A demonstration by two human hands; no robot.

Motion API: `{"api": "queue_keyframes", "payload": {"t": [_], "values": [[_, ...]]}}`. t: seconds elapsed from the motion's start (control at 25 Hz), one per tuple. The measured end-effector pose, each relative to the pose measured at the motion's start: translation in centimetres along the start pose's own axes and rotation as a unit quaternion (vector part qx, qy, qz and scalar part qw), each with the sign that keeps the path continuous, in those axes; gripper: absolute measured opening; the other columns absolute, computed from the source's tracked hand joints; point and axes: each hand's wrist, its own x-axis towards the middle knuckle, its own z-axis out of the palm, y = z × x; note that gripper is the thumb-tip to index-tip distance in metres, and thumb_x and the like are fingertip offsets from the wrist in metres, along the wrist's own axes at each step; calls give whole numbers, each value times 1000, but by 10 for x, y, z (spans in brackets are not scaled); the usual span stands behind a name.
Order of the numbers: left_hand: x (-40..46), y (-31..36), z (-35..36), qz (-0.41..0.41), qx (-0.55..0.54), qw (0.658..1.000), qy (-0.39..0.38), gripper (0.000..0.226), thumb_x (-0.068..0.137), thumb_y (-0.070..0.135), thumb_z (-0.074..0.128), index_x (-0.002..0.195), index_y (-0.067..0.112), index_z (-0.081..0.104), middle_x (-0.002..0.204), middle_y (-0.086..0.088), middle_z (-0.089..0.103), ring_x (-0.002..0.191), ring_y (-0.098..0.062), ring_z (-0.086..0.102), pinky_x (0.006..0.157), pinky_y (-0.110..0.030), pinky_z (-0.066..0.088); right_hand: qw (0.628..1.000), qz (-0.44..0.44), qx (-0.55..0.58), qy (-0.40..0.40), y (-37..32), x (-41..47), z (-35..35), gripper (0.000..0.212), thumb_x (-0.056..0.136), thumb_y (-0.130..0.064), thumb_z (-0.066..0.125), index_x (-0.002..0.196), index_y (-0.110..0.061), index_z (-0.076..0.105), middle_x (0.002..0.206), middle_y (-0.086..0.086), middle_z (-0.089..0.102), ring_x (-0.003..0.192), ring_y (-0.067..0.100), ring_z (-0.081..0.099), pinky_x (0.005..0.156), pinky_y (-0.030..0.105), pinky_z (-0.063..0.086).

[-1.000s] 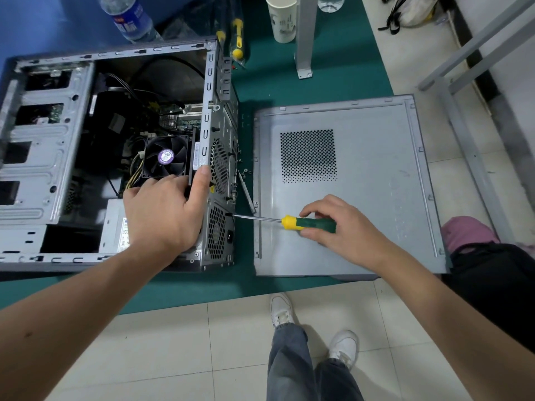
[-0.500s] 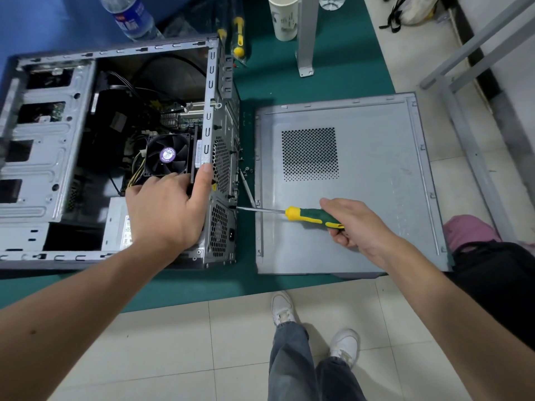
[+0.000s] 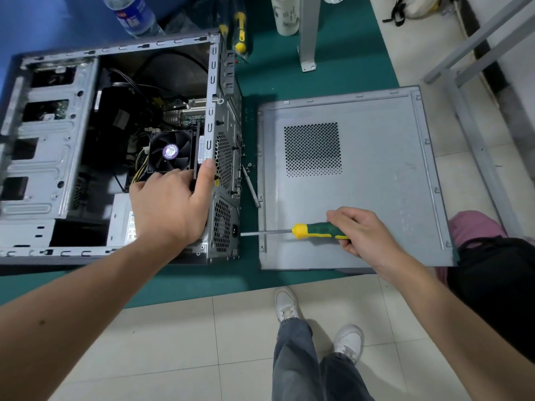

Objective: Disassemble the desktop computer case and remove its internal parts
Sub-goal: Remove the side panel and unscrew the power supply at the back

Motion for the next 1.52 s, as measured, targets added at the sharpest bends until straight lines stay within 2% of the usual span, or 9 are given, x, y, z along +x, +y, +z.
{"api": "queue_keyframes", "payload": {"t": [0.12, 0.32, 0.6, 0.8, 0.92, 1.08, 1.28, 1.36, 1.52], "values": [[0, 1, -1, 0, -9, 1000, -1, 74, 94, 65, 4, 55, 20, 48, 65, 1, 53, 77, -25, 47, 85, -44, 29, 999, 1, -24, -26, 11, -10, 2, 36, 95, -28, 60, 65, -9, 56, 58, -3, 36, 48, 10, 35, 43, 17, 28], [1, 2, -1, -1, -6, 1000, -4, 75, 94, 66, 4, 56, 19, 49, 65, -1, 54, 78, -27, 48, 86, -45, 30, 1000, 17, -8, -1, 28, -16, 7, 33, 94, -28, 60, 67, -9, 57, 59, -3, 37, 51, 11, 38, 48, 21, 33], [1, 2, -1, -4, -7, 1000, 4, 75, 95, 64, 6, 55, 18, 48, 59, 1, 49, 72, -26, 45, 80, -42, 27, 1000, 7, 3, 5, 29, -15, 11, 35, 94, -29, 60, 62, -14, 55, 56, -4, 36, 48, 10, 37, 43, 18, 30], [1, 2, -1, -8, -3, 1000, -2, 75, 94, 65, 5, 58, 19, 52, 63, -1, 52, 77, -26, 44, 82, -43, 27, 1000, 0, 4, 4, 34, -14, 10, 41, 91, -36, 60, 73, 0, 52, 58, -2, 36, 49, 10, 37, 43, 17, 31], [1, 2, -1, -10, -4, 1000, -3, 75, 94, 65, 5, 58, 19, 52, 63, -1, 52, 77, -26, 44, 83, -43, 28, 1000, -2, 8, 3, 37, -15, 11, 45, 86, -42, 60, 77, 2, 52, 59, -2, 36, 50, 10, 38, 44, 17, 32], [1, 2, -1, -9, 0, 1000, -4, 75, 95, 64, 6, 58, 18, 52, 65, -3, 54, 77, -26, 45, 84, -44, 30, 1000, -9, 14, -2, 37, -16, 10, 33, 93, -34, 61, 76, -7, 59, 58, -5, 41, 51, 9, 41, 45, 16, 35], [1, 2, 0, -8, 0, 1000, -5, 75, 94, 64, 5, 59, 18, 52, 69, -4, 56, 80, -26, 44, 83, -43, 28, 997, -77, -14, 9, 34, -25, 9, 16, 95, -32, 60, 81, -26, 65, 57, -2, 48, 52, 13, 45, 48, 18, 38], [1, 2, -1, -7, 1, 1000, -5, 75, 95, 64, 6, 60, 18, 53, 69, -3, 55, 79, -25, 44, 83, -43, 28, 996, -87, -30, 14, 35, -28, 10, 20, 96, -36, 59, 82, -24, 65, 57, -2, 49, 51, 12, 46, 49, 19, 40], [0, 2, -1, -8, -1, 1000, -4, 74, 95, 64, 6, 59, 18, 52, 67, -3, 54, 79, -26, 44, 82, -42, 27, 998, -23, -54, -29, 34, -28, 5, 47, 94, -53, 52, 83, -8, 60, 57, -4, 48, 45, 7, 46, 43, 21, 36]]}}
